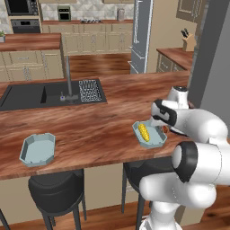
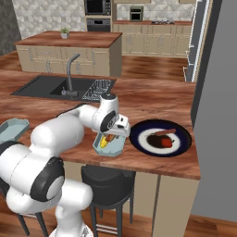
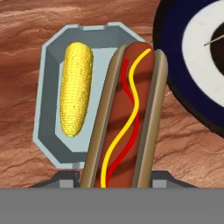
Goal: Place one cooked food and one vegetable from the large plate to each tupperware container.
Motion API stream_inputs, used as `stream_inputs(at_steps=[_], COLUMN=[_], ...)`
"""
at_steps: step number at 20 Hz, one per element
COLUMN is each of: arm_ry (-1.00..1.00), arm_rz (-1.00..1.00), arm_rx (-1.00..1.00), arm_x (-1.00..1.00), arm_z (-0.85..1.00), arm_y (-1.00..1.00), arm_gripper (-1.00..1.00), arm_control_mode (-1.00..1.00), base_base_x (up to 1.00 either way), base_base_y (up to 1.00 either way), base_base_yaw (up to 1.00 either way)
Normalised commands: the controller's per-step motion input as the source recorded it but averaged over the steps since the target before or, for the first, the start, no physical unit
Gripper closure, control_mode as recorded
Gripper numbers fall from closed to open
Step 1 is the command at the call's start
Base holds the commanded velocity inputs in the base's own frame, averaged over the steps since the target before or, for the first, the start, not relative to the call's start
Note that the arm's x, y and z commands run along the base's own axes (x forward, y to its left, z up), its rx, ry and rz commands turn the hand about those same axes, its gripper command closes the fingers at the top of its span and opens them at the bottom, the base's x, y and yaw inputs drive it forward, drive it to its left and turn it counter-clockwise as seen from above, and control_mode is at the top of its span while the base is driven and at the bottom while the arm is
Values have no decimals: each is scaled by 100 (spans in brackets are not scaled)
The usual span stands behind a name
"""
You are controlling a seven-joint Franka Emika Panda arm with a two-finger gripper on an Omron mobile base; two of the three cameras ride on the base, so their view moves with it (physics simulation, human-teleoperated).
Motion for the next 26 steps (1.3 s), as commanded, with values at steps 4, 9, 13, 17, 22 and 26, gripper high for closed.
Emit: stream_inputs(at_steps=[4,9,13,17,22,26], arm_ry=[9,5,1,3,0,0], arm_rz=[34,16,1,0,0,0], arm_rx=[0,-1,-1,0,0,0], arm_x=[28,14,12,20,12,8], arm_z=[-15,-22,-20,-36,-38,-31], arm_y=[-11,9,16,0,0,0], arm_gripper=[100,100,100,100,100,100], arm_control_mode=[-100,-100,-100,-100,-100,-100], base_base_x=[0,0,0,0,0,0], base_base_y=[0,0,0,0,0,0], base_base_yaw=[0,0,0,0,0,0])
